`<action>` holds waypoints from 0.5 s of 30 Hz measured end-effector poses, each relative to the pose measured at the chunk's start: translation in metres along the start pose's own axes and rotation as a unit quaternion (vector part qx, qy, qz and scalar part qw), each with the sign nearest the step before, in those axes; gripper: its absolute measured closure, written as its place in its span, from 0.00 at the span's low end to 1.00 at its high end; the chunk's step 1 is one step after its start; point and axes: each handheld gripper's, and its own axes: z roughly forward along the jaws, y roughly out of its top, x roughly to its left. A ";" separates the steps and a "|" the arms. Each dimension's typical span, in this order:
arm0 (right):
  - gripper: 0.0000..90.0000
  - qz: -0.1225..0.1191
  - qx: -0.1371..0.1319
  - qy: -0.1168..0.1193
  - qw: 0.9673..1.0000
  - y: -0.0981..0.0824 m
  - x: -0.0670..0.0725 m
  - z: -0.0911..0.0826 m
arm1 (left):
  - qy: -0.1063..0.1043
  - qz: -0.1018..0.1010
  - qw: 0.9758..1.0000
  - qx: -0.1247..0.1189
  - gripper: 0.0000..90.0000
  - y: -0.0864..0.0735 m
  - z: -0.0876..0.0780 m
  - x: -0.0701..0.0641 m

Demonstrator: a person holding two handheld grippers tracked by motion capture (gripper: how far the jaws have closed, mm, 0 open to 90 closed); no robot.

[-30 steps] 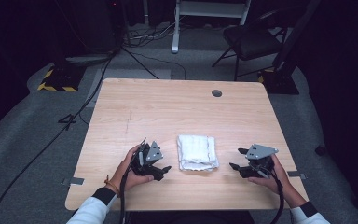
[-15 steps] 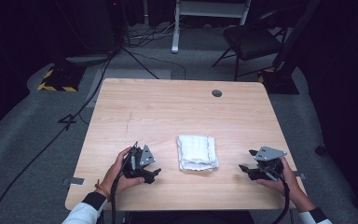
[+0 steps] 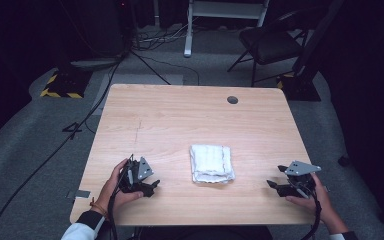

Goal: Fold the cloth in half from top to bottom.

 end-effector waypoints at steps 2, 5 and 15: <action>0.32 0.012 0.000 -0.004 1.000 -0.008 -0.004 -0.002 | 0.001 -0.004 1.000 -0.002 0.21 -0.004 -0.001 0.002; 0.32 0.027 -0.001 -0.010 1.000 -0.017 -0.008 -0.005 | 0.008 0.000 1.000 -0.001 0.21 -0.006 -0.002 0.003; 0.31 0.087 -0.016 -0.012 0.996 -0.044 -0.020 -0.012 | 0.014 -0.036 0.999 0.006 0.20 -0.028 -0.005 0.022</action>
